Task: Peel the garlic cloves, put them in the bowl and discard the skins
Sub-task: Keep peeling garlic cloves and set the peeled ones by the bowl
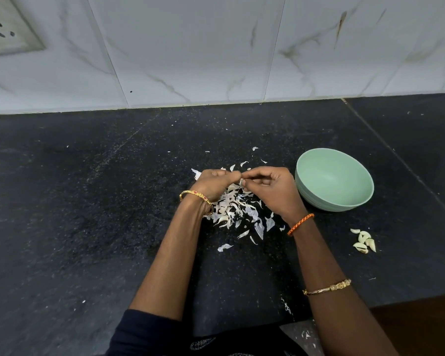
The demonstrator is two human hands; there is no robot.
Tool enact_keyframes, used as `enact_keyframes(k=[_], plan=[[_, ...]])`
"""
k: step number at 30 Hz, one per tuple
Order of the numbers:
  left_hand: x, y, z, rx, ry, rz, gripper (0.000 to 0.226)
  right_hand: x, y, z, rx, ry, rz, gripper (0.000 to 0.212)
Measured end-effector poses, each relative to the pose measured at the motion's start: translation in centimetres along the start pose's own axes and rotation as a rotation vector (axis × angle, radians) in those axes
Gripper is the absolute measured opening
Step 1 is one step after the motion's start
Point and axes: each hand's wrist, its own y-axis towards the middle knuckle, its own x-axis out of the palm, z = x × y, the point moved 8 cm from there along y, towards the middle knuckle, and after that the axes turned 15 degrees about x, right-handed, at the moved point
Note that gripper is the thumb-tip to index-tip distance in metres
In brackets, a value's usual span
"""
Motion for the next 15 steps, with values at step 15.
enact_keyframes(k=[15], plan=[[1.1,-0.3,1.3,0.006,-0.010,-0.062,0.027,0.1,0.0,1.6,0.277,0.824,-0.138,0.015]])
